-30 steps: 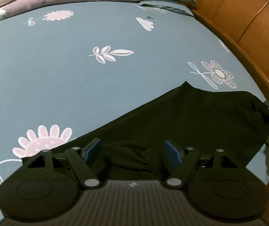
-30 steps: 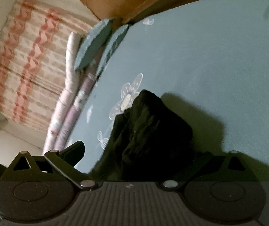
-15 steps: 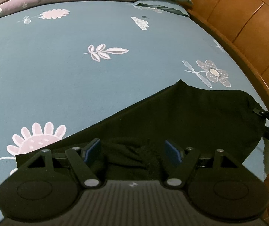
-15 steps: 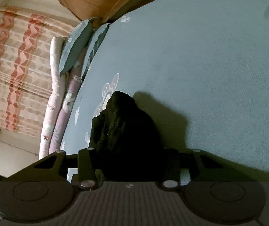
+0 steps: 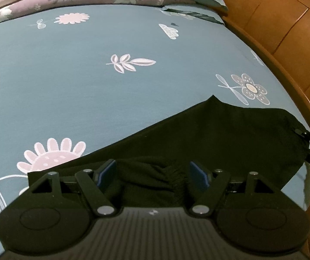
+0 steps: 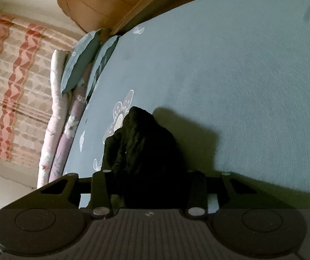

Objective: Fold clothes

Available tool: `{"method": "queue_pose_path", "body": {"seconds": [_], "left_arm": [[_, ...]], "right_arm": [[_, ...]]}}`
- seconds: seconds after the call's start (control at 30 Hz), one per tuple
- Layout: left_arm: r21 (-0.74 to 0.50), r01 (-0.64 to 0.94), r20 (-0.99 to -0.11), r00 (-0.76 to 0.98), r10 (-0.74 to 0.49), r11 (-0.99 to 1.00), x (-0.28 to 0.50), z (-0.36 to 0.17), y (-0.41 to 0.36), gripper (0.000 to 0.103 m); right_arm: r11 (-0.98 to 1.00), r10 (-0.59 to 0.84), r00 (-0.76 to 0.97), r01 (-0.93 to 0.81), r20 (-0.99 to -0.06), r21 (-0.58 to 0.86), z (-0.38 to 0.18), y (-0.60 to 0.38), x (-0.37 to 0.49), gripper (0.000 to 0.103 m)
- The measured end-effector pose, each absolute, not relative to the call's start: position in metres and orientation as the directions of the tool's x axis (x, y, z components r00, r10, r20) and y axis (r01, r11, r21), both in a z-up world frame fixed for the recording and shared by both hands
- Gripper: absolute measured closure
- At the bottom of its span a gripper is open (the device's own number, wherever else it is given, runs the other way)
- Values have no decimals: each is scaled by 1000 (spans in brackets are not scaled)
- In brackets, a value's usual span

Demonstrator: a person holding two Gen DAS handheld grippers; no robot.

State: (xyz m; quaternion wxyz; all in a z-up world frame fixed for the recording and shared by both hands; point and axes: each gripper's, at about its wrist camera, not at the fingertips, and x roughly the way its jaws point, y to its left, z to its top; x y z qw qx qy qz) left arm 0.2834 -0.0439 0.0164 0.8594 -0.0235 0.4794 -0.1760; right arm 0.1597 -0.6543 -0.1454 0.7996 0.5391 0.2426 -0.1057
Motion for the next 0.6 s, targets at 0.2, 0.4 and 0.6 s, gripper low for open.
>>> {"method": "queue_pose_path", "body": {"seconds": [0.2,0.4,0.6], "left_arm": [[-208,254,-809,499,-312,945,278,23,-33,28],[-223,257,-791,516,-329,940,273,27,-19,28],[-249,269,-778,517,-358,930,269,22,4,28]], "right_arm": [[436,100,867,403,-488,805,-112,-645,163,61],[511,111,878,352,-466,785,-70,-620,171,61],[572,135,889,291,-438,767,-31,-584,178,61]]}}
